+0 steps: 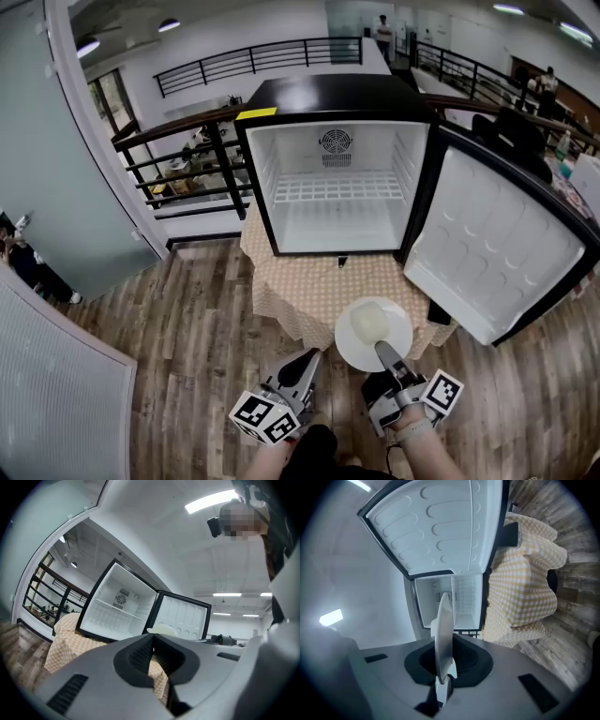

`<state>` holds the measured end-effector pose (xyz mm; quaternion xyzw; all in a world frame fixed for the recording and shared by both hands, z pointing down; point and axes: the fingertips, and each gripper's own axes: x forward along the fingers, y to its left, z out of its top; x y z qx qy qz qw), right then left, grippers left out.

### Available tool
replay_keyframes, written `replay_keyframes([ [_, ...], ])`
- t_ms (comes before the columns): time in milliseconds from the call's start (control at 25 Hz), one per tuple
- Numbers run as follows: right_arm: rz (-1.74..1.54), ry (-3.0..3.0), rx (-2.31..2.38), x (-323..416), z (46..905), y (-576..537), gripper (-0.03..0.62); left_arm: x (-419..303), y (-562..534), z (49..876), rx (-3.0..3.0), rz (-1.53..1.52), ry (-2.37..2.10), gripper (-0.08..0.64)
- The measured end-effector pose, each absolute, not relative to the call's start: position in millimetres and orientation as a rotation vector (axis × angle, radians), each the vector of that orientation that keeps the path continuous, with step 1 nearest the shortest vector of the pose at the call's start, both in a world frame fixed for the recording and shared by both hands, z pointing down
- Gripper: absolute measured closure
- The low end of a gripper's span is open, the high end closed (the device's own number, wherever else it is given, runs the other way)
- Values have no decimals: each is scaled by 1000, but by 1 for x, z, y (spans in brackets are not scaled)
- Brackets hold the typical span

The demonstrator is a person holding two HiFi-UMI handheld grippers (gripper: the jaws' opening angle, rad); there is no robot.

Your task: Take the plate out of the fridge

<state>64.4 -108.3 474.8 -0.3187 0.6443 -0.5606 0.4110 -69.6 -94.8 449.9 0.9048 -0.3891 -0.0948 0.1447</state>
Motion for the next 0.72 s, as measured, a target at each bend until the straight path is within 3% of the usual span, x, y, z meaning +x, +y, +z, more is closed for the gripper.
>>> replay_keyframes([
  [720, -1449, 1615, -791, 83, 485, -8, 551, -39, -4, 449, 2627, -277, -1100, 551],
])
